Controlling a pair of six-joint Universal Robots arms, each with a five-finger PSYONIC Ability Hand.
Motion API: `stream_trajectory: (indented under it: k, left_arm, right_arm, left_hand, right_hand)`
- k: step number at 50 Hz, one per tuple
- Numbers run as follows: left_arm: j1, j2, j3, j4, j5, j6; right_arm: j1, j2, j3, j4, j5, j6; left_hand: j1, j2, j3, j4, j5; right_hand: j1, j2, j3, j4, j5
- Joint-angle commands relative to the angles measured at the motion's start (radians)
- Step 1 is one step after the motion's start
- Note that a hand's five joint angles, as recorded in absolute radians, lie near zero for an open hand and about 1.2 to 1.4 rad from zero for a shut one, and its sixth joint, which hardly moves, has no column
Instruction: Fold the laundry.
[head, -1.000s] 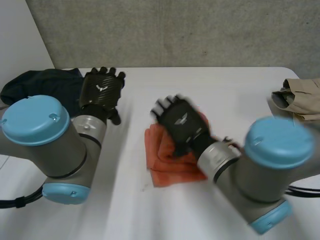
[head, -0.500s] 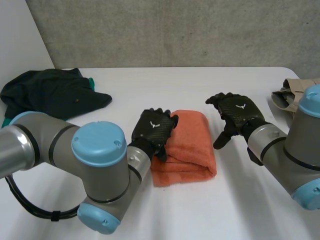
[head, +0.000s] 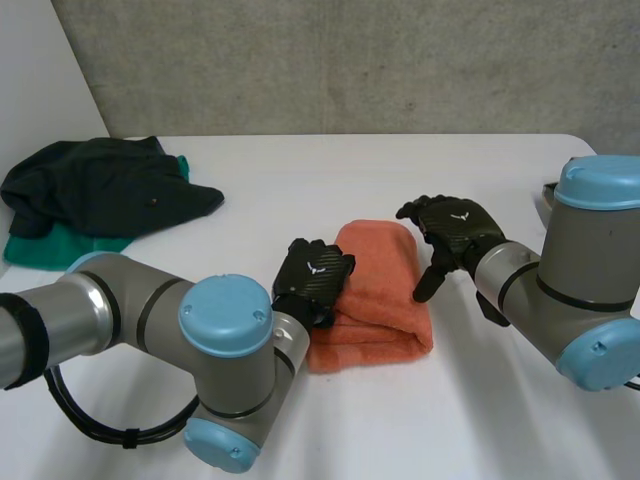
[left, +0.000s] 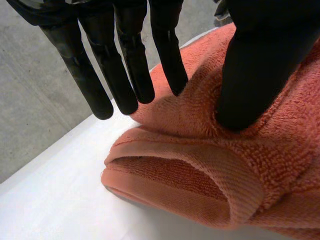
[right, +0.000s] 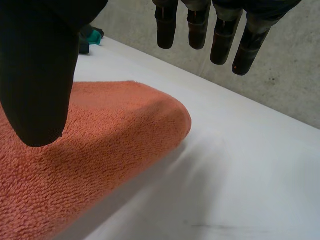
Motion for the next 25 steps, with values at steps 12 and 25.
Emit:
stream_trajectory:
  k: [12, 25]
  left_arm:
    - [-0.038, 0.161, -0.115, -0.046, -0.089, 0.024]
    - [-0.124, 0.259, -0.188, -0.077, -0.109, 0.022]
  right_arm:
    - [0.022, 0.044, -0.146, 0.153, -0.028, -0.006]
    - [0.045, 0.227, -0.274, 0.226, -0.080, -0.028]
  left_hand:
    - [0.546, 0.550, 0.552, 0.549, 0.559]
    - [0.043, 0.047, 0.048, 0.046, 0.056]
  right_hand:
    - [-0.025, -0.042, -0.037, -0.061, -0.063]
    - [-0.025, -0.042, -0.037, -0.061, -0.063]
